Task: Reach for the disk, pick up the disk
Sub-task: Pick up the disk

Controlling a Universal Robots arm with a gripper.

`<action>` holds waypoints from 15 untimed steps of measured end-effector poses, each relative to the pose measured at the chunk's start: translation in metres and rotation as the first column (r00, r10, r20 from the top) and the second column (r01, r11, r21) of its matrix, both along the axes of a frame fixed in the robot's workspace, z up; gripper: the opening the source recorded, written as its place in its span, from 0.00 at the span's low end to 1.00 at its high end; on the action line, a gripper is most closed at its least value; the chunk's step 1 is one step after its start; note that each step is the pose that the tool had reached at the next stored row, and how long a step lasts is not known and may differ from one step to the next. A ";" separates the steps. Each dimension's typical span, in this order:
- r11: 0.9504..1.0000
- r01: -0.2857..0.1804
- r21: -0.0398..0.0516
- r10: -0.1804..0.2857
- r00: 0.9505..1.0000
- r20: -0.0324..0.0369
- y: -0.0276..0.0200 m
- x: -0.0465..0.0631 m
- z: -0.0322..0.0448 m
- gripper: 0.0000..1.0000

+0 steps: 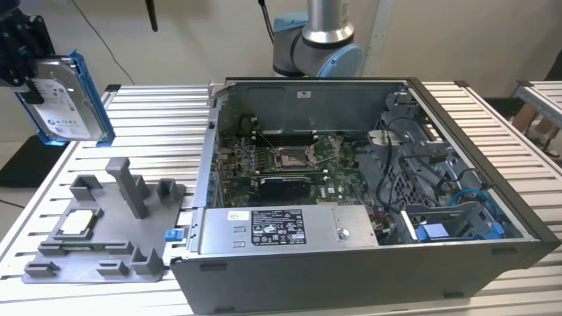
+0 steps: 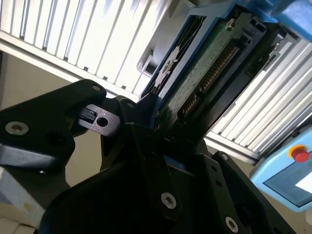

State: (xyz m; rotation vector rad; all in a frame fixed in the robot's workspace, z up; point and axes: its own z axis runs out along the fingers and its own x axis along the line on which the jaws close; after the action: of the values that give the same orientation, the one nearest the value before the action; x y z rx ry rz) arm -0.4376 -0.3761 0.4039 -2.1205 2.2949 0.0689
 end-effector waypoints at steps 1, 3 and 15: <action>1.000 0.000 0.000 0.000 1.000 0.000 0.0000 0.000 0.0012 0.00; 1.000 0.000 0.000 0.000 1.000 0.000 0.0000 0.000 0.0039 0.00; 1.000 0.000 0.000 0.000 1.000 0.000 0.0000 0.000 0.0196 0.00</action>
State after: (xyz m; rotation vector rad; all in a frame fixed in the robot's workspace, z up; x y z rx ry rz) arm -0.4376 -0.3761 0.4235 -2.1206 2.2947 0.0690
